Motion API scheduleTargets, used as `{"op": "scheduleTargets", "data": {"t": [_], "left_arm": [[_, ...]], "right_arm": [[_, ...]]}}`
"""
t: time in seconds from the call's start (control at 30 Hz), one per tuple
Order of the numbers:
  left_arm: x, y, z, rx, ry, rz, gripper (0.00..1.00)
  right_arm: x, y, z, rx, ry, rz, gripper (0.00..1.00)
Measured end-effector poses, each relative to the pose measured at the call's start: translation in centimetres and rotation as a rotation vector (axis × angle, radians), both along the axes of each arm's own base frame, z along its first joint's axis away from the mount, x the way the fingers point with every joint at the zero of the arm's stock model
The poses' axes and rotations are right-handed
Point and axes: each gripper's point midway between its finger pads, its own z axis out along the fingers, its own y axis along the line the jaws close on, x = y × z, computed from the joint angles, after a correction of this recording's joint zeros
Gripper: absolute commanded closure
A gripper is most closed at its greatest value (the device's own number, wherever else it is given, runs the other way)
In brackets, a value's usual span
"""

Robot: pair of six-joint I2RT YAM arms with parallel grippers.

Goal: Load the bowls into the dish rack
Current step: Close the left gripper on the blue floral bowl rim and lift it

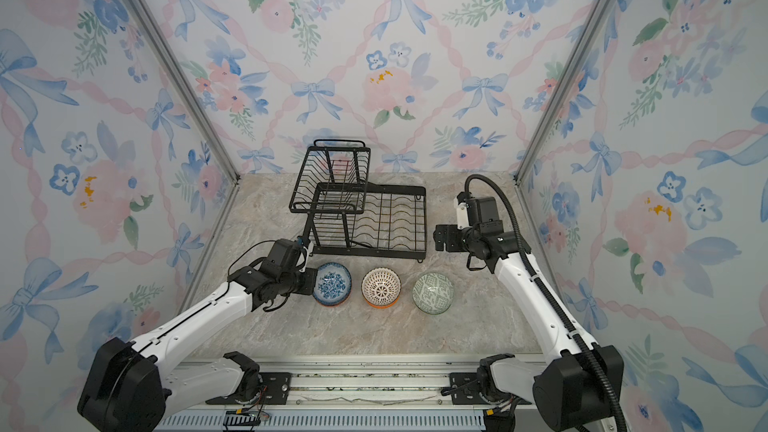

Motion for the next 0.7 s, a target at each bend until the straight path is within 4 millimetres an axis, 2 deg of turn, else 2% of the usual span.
{"op": "scheduleTargets", "data": {"t": [0.43,0.7], "left_arm": [[-0.4,-0.5,2.0,-0.050,-0.041,-0.021,1.00],[0.2,-1.2,6.4,-0.114,-0.148,-0.036,1.00]], "right_arm": [[-0.2,0.7,0.0,0.011,0.003,0.025,0.03],[-0.7,2.2,0.1,0.031,0.006,0.075,0.03]]}}
